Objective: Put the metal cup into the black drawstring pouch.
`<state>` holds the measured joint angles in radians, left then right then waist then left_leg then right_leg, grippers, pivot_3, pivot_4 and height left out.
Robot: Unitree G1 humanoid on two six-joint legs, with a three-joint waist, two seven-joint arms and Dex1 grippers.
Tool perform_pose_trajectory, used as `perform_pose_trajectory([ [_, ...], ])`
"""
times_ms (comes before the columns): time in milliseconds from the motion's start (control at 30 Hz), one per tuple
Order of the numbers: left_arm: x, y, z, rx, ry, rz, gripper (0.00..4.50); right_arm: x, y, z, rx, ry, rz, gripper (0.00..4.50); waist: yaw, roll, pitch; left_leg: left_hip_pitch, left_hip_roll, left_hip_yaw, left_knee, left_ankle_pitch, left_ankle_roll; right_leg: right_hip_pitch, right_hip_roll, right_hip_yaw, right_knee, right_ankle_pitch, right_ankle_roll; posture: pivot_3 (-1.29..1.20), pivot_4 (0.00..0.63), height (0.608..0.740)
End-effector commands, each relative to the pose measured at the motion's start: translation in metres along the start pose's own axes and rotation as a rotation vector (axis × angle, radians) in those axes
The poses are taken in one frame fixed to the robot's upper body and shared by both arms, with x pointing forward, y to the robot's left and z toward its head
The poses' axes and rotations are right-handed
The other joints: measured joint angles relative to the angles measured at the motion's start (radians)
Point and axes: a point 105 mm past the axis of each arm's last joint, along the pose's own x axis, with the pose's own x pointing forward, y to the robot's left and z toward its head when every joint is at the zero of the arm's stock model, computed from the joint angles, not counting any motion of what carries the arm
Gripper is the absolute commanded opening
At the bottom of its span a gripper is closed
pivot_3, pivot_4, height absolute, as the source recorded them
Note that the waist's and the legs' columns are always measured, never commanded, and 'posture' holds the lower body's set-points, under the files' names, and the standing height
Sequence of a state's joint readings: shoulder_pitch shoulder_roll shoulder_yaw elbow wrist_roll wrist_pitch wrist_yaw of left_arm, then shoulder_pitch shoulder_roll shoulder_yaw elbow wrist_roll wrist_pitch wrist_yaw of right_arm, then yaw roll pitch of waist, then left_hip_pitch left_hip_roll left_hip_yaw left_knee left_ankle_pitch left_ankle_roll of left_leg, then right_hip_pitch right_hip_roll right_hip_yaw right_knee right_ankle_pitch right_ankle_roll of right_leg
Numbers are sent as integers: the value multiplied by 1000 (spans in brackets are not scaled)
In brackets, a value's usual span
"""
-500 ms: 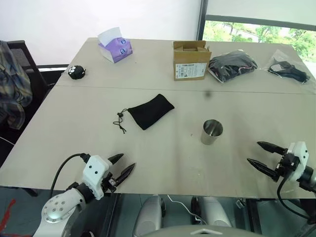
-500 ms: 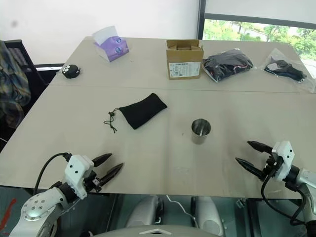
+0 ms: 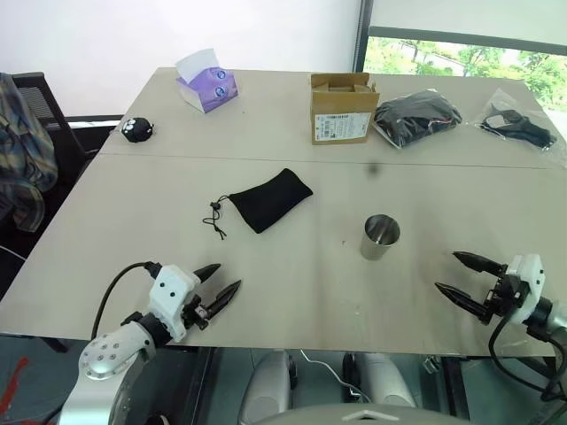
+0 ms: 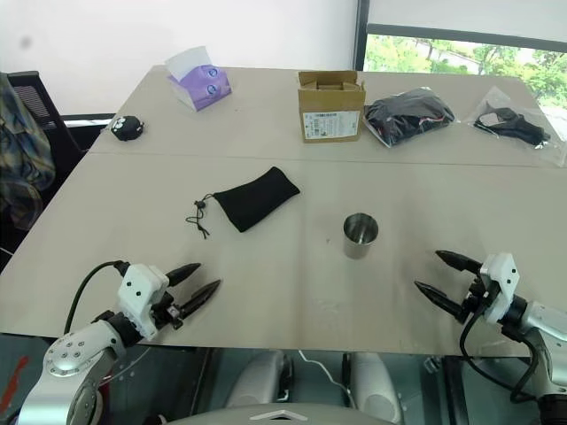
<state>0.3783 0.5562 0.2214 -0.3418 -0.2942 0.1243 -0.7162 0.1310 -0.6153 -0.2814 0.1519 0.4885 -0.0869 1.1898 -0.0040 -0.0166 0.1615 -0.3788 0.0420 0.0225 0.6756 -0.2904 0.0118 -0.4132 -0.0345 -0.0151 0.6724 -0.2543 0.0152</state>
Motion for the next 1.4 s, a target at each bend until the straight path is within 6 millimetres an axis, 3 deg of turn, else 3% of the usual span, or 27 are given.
perform_pose_trajectory([
  [33,-1,0,5,32,-16,-12,2868,2,1,12,-47,-31,10,4439,0,0,0,0,0,0,0,0,0,0,0,0,0,0,0,0,150,715],
  [367,1,3,9,23,-27,-43,2868,5,19,9,-96,-17,69,4439,1,0,0,0,0,0,0,0,0,0,0,0,0,0,0,0,150,715],
  [533,11,15,13,122,-17,-40,2868,10,57,14,-116,-50,156,4439,16,0,0,0,0,-1,0,0,0,0,0,-1,1,0,0,0,150,715],
  [667,25,36,23,293,-21,-32,2868,21,99,41,-112,-197,166,4439,18,1,0,0,0,-1,0,0,0,0,1,-1,1,0,0,0,150,715],
  [767,34,46,31,399,-40,-85,2868,24,123,51,-109,-251,162,4439,19,-1,-1,0,1,-1,0,0,0,0,0,-2,2,0,0,0,150,715],
  [1100,55,78,38,675,-32,-239,2868,36,137,60,-109,-317,73,4439,19,-3,-2,0,-1,1,1,0,0,0,0,-5,2,0,0,0,150,715],
  [1267,74,90,67,981,-87,-266,2868,37,135,59,-95,-318,39,4439,27,-4,-2,-2,-1,0,3,0,0,0,0,-12,2,0,0,0,150,715],
  [1400,83,101,77,1124,-98,-227,2868,38,137,60,-91,-322,29,4439,16,-4,-2,-2,-1,1,4,0,0,0,-1,-10,2,0,0,0,150,715],
])
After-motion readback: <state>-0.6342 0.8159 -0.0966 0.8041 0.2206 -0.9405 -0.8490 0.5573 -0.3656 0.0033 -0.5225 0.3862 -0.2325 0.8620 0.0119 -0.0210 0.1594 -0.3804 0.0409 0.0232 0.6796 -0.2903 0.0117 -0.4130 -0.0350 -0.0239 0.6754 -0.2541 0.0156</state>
